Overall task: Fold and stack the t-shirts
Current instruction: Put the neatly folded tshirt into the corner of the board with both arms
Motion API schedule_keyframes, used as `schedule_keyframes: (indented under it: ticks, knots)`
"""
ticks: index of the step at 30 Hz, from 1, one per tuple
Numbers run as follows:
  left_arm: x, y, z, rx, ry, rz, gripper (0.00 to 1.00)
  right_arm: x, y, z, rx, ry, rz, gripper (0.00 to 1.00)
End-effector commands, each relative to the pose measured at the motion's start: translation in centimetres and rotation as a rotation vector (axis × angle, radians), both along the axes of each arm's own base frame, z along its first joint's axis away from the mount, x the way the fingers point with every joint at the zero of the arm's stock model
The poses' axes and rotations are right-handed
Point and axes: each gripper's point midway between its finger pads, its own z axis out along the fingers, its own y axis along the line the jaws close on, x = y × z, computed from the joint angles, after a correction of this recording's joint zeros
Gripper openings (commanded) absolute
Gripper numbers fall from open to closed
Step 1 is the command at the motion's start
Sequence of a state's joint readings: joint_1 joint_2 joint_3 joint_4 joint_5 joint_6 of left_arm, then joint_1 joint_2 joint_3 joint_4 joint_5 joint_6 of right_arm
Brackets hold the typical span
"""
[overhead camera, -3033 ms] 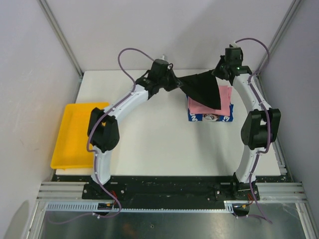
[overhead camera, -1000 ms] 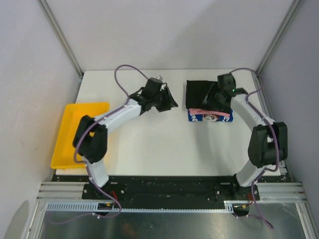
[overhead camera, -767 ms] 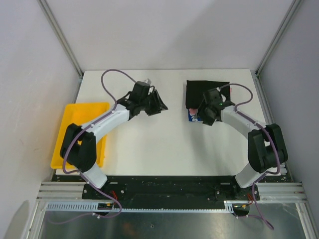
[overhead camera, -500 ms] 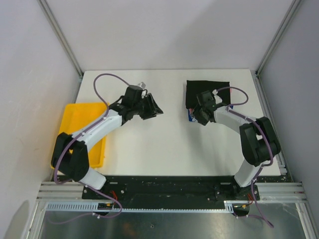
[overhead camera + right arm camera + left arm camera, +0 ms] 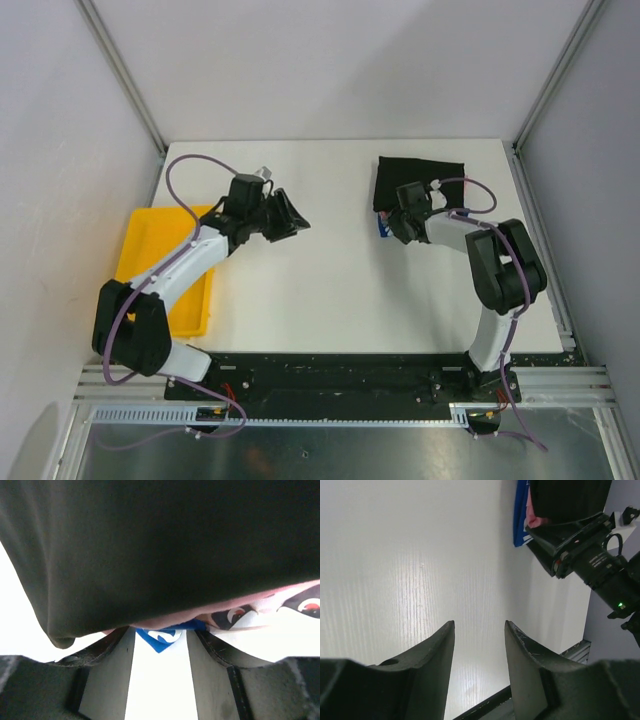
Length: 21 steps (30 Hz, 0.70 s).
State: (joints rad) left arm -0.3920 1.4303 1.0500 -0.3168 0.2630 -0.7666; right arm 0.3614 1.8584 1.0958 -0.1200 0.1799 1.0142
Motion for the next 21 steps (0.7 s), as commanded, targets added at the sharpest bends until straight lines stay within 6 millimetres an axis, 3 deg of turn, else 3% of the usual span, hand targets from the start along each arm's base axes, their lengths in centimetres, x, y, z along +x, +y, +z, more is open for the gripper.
schedule_keyframes:
  ticks: [1, 9, 13, 16, 21]
  knots:
    - [-0.2, 0.8, 1.8, -0.015, -0.067, -0.017, 0.49, 4.4, -3.5, 1.0, 0.005, -0.098, -0.12, 0.5]
    - [0.0, 1.7, 1.4, -0.011, -0.062, -0.006, 0.49, 7.8, -9.7, 1.1, 0.027, -0.112, -0.2, 0.49]
    - [-0.2, 1.9, 0.6, -0.002, -0.047, -0.004, 0.49, 9.5, -11.8, 0.7, 0.033, -0.112, -0.212, 0.49]
    - [-0.3, 2.2, 0.1, 0.005, -0.038, 0.001, 0.49, 11.1, -12.2, 0.5, 0.052, -0.118, -0.196, 0.49]
    - [-0.3, 2.6, -0.3, 0.012, -0.034, 0.009, 0.49, 12.7, -10.3, 0.3, 0.038, -0.109, -0.12, 0.49]
